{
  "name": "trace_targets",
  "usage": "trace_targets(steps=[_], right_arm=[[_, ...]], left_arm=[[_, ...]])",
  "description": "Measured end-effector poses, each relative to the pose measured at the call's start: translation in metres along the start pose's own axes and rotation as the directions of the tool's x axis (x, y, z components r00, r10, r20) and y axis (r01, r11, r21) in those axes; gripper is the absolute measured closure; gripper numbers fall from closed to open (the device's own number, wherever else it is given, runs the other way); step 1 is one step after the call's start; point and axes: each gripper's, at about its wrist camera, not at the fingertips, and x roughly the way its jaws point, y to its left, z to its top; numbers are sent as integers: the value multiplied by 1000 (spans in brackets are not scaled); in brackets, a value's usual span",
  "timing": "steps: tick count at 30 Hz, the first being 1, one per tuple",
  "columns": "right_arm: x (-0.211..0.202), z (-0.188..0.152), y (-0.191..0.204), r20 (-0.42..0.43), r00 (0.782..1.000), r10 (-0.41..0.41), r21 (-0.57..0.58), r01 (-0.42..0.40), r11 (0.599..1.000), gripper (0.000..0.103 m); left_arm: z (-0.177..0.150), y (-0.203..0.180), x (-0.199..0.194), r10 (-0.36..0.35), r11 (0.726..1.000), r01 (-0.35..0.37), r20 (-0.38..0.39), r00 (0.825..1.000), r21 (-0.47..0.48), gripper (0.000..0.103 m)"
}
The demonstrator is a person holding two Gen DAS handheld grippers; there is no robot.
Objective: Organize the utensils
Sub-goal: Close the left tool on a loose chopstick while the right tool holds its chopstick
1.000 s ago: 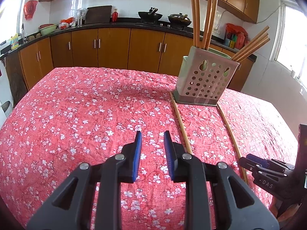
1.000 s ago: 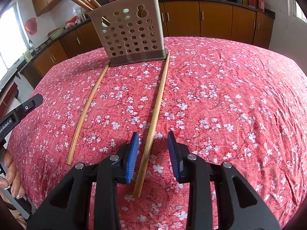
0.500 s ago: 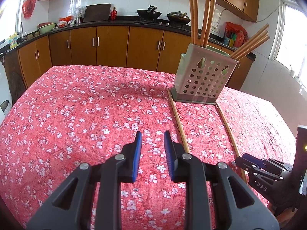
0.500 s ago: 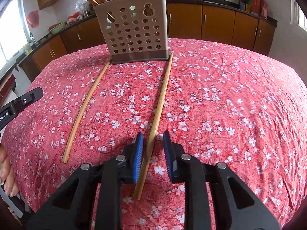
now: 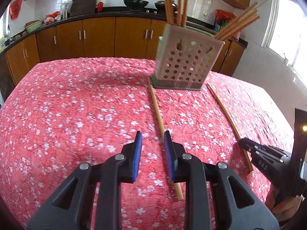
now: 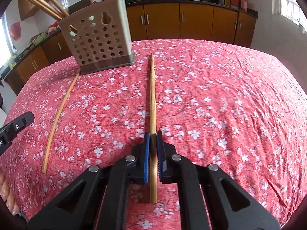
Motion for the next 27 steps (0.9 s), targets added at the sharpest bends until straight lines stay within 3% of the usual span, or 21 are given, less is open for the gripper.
trace_targets(steps=[4, 10, 14, 27], right_arm=[[0, 2, -11, 0, 1000, -15, 21, 15, 1000, 95], [-3, -2, -12, 6, 1000, -15, 17, 15, 1000, 95], [-3, -2, -13, 7, 1000, -10, 15, 10, 1000, 95], [-1, 0, -14, 11, 1000, -7, -3, 7, 1000, 95]], left_arm=[[-1, -16, 15, -11, 1000, 12, -45, 999, 28, 78], [-2, -28, 34, 30, 998, -25, -87, 996, 56, 79], [-3, -27, 46, 79, 996, -73, -115, 990, 59, 93], [9, 42, 41, 187, 982, -190, -103, 977, -18, 95]])
